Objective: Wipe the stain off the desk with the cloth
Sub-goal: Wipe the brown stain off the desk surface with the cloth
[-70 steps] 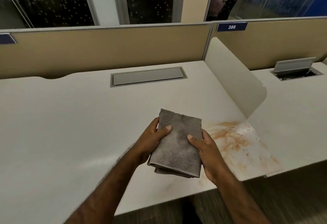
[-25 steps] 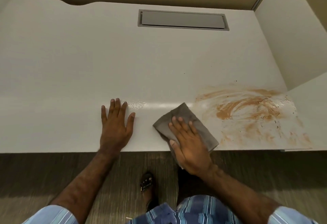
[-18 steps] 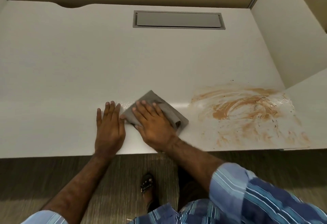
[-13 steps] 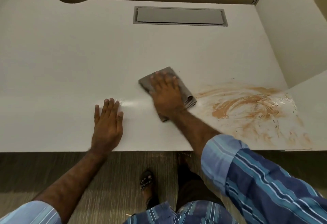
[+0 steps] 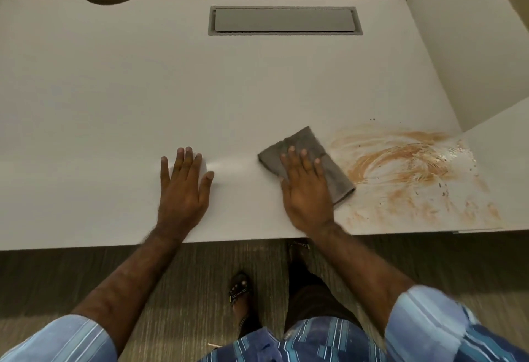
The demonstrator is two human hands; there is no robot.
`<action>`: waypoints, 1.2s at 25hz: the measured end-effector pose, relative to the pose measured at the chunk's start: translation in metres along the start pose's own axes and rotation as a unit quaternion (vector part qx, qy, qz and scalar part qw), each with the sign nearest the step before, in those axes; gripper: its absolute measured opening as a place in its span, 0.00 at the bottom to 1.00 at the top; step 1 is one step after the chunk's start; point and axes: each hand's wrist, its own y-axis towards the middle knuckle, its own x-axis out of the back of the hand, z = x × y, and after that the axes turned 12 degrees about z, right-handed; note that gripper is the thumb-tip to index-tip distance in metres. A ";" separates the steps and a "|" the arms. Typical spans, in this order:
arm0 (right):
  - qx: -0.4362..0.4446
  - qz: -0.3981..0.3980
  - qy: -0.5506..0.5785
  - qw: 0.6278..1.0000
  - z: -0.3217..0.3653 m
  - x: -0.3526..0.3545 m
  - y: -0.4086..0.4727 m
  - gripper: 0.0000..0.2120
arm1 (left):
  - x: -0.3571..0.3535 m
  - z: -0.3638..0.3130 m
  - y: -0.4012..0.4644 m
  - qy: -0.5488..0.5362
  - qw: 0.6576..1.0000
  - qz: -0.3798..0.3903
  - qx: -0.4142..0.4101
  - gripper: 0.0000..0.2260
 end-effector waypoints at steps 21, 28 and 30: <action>-0.154 0.015 -0.041 0.987 -0.111 0.056 0.166 0.38 | -0.032 -0.087 0.097 -0.073 0.996 0.051 0.001 0.24; -0.178 -0.006 -0.017 0.984 -0.119 0.060 0.176 0.30 | -0.030 -0.089 0.097 -0.072 0.996 0.058 0.003 0.24; -0.147 0.001 -0.032 0.989 -0.114 0.057 0.160 0.29 | -0.028 -0.090 0.097 -0.055 0.996 0.068 -0.001 0.25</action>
